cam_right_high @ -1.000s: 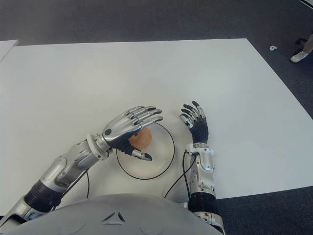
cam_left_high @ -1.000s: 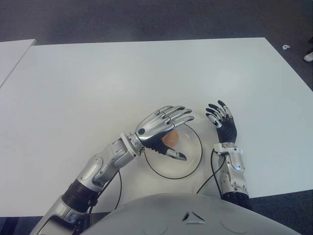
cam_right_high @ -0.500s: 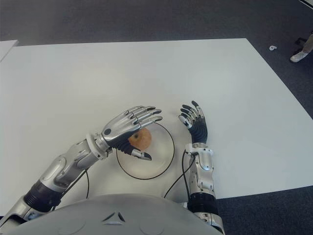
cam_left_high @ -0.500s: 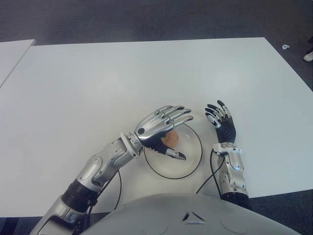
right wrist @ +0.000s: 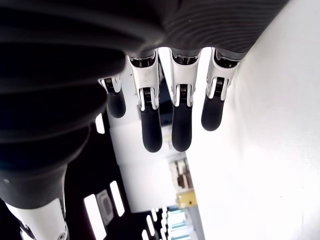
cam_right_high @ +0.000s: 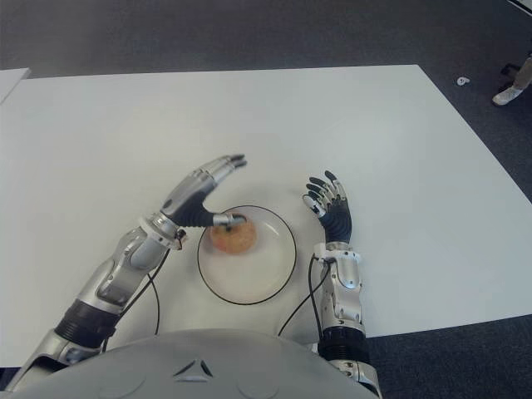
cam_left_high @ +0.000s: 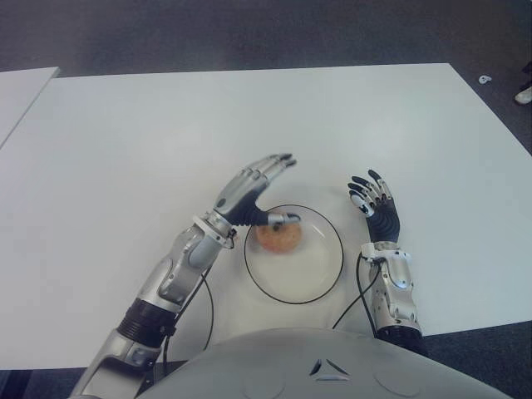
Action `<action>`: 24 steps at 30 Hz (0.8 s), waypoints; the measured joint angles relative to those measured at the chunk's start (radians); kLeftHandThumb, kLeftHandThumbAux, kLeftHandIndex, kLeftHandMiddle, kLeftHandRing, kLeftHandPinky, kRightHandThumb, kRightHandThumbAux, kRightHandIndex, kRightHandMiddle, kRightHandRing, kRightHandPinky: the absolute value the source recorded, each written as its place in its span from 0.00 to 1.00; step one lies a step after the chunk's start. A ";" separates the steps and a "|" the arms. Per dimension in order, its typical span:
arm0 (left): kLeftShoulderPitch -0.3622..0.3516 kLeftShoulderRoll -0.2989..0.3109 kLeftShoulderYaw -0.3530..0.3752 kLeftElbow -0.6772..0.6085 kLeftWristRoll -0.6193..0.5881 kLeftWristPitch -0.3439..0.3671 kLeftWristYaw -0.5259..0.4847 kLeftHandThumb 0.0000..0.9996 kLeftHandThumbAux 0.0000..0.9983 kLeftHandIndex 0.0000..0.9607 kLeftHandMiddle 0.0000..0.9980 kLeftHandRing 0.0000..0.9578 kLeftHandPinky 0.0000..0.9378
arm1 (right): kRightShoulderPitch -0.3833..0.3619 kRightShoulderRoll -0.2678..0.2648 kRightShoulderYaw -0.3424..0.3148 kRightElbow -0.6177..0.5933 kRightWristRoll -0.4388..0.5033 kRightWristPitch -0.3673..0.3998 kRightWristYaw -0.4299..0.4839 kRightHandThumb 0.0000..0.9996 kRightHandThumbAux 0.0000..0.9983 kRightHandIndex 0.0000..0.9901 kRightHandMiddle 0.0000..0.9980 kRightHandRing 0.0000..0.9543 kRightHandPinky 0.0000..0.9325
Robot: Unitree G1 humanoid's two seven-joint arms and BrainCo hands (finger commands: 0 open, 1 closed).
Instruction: Put the apples into the plate.
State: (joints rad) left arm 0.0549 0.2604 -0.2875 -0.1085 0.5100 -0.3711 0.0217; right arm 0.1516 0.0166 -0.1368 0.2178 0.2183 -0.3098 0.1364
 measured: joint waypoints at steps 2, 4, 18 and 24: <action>0.010 -0.044 0.017 0.000 -0.083 0.007 0.001 0.26 0.42 0.22 0.12 0.14 0.24 | -0.001 -0.002 0.000 0.001 0.000 -0.005 0.001 0.46 0.74 0.13 0.30 0.30 0.33; 0.019 -0.093 0.038 0.001 -0.163 0.017 0.001 0.27 0.46 0.24 0.15 0.16 0.26 | -0.005 -0.006 0.000 0.001 0.000 -0.009 0.003 0.44 0.74 0.13 0.29 0.30 0.32; 0.216 -0.328 0.223 -0.078 -0.615 0.228 0.179 0.24 0.58 0.28 0.22 0.22 0.26 | 0.005 -0.037 0.001 0.015 -0.014 -0.008 0.008 0.44 0.72 0.14 0.29 0.29 0.31; 0.270 -0.325 0.234 -0.075 -0.630 0.255 0.185 0.22 0.58 0.27 0.22 0.22 0.26 | 0.005 -0.045 0.001 0.015 -0.022 -0.005 0.008 0.44 0.73 0.14 0.29 0.29 0.32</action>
State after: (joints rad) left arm 0.3248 -0.0647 -0.0531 -0.1832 -0.1203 -0.1165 0.2068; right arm 0.1566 -0.0284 -0.1354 0.2333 0.1967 -0.3144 0.1445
